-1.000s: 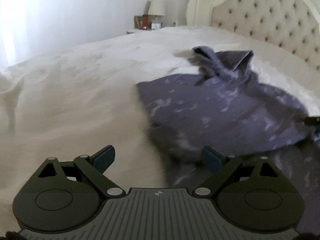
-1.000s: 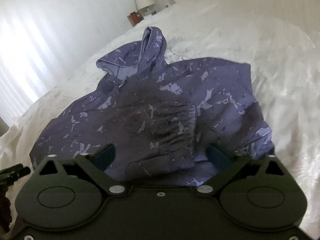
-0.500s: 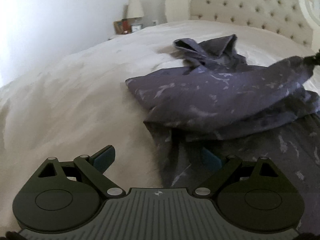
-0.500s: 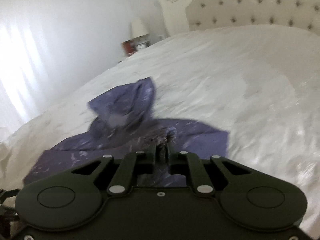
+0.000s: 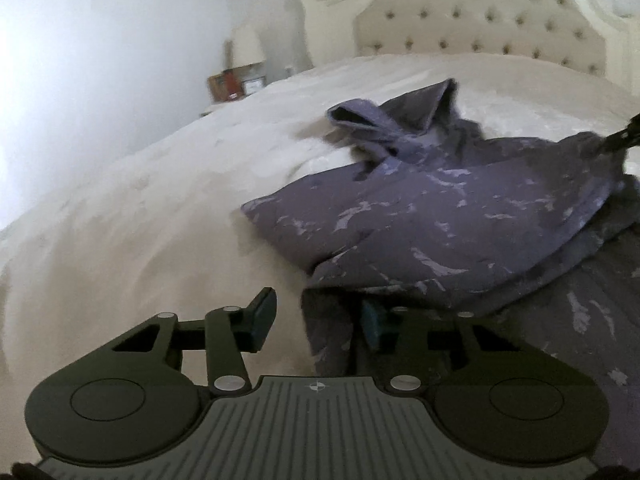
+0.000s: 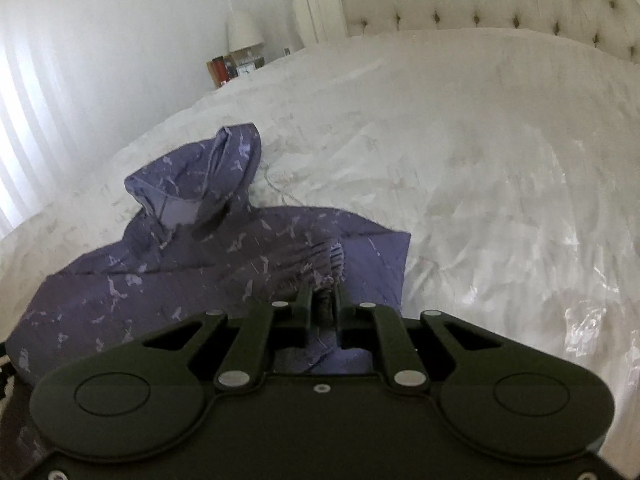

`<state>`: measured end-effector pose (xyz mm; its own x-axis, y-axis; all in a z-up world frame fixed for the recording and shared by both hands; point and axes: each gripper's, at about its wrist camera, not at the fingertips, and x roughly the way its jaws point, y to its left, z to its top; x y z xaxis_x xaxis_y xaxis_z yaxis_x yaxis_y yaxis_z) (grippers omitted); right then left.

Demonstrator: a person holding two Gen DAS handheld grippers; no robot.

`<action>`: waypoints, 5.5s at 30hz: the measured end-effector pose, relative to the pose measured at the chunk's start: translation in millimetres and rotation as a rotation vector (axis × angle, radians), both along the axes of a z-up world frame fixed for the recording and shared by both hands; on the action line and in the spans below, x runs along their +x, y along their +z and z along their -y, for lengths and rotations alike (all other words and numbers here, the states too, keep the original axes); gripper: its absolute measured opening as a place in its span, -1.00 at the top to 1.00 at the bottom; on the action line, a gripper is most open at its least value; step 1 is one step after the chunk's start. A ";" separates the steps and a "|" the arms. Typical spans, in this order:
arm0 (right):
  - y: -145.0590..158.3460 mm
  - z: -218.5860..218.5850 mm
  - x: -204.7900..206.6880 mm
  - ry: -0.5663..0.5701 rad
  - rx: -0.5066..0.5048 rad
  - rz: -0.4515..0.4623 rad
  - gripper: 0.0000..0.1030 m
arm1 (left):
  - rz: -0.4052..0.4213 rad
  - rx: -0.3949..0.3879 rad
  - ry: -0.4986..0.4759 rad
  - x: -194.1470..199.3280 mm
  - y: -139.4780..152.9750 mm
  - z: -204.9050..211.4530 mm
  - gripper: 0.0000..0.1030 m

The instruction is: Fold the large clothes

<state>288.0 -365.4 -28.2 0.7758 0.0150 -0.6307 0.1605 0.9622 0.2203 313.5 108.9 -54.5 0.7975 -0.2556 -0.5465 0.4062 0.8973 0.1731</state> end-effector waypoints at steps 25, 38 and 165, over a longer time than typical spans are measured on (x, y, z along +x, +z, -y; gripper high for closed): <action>3.3 -10.8 -10.5 -0.012 -0.042 0.011 0.10 | 0.148 0.053 0.003 -17.8 7.3 0.0 -0.22; -5.0 -25.0 -15.5 0.045 -0.086 -0.016 0.10 | 0.172 0.073 -0.018 -15.7 -10.2 15.4 0.93; -22.0 -51.4 -75.7 0.196 -0.037 0.072 -0.96 | -0.164 -0.204 0.177 -30.5 14.2 6.7 -1.00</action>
<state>212.3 -314.0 -50.2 0.8036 0.1485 -0.5764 -0.0460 0.9810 0.1886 283.0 102.1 -40.4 0.7447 -0.2378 -0.6236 0.2479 0.9661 -0.0723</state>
